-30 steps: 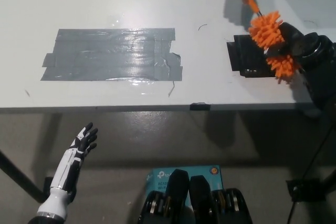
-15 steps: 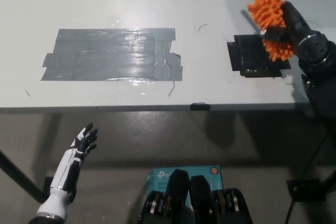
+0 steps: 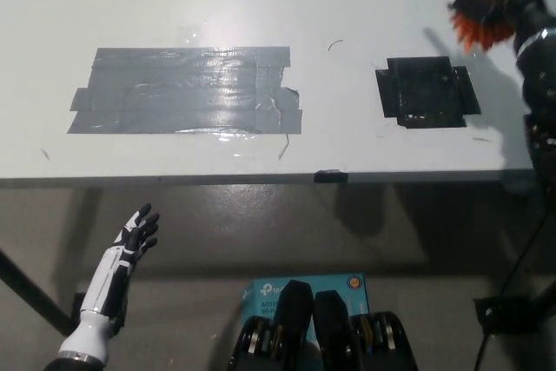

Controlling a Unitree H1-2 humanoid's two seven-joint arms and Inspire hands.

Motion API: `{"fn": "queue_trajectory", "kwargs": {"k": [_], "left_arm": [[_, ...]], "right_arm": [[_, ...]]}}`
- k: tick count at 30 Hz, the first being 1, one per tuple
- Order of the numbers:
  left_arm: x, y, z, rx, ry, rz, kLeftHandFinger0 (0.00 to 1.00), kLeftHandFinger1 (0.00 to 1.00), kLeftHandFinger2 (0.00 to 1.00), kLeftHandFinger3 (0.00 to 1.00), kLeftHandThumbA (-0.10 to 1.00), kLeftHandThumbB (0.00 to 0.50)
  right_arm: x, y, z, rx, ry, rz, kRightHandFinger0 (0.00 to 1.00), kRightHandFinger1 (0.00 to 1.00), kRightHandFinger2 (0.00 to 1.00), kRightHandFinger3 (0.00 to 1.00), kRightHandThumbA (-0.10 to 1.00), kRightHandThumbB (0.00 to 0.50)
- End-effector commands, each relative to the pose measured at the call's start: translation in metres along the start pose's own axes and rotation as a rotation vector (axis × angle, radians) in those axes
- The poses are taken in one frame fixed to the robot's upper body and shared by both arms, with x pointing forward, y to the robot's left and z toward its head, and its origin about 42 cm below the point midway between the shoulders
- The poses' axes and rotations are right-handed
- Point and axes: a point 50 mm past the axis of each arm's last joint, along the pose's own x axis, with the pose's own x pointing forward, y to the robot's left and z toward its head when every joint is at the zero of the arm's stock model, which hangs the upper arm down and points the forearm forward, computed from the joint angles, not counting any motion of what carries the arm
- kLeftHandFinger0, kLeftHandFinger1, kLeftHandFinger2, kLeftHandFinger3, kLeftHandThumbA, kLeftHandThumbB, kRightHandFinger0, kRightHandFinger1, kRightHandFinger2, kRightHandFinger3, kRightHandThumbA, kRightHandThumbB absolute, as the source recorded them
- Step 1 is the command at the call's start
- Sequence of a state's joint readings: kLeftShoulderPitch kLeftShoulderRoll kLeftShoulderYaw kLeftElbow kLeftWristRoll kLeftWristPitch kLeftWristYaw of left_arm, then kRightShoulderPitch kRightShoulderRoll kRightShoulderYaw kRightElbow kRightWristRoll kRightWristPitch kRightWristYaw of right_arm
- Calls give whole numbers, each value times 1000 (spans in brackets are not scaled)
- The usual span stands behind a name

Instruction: A person hands an oraange duster to the robot and the robot grabs it with its right hand and places it on the black marked spot infron tof it on the desk

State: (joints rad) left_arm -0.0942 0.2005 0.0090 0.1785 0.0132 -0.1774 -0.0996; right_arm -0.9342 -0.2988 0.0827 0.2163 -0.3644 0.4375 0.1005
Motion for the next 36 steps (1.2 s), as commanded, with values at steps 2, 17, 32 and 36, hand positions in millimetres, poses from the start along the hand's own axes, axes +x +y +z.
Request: {"fn": "queue_trajectory", "kwargs": {"k": [2,17,32,36], "left_arm": [[7,10,14,15,-58,2,1000,1000,1000,1000,999,158],[9,12,16,33,-68,1,1000,1000,1000,1000,999,182],[9,12,18,33,-58,-1,1000,1000,1000,1000,953,193],[9,12,18,29,-63,-2,1000,1000,1000,1000,941,191]], "right_arm": [[23,-10,10,-117,42,-21,173,628,958,974,-100,222],[54,55,-68,-160,311,165,271,677,790,772,-100,287],[54,54,-63,-120,301,327,1000,1000,1000,1000,571,404],[50,48,-52,-170,227,261,1000,1000,1000,1000,715,382]]}}
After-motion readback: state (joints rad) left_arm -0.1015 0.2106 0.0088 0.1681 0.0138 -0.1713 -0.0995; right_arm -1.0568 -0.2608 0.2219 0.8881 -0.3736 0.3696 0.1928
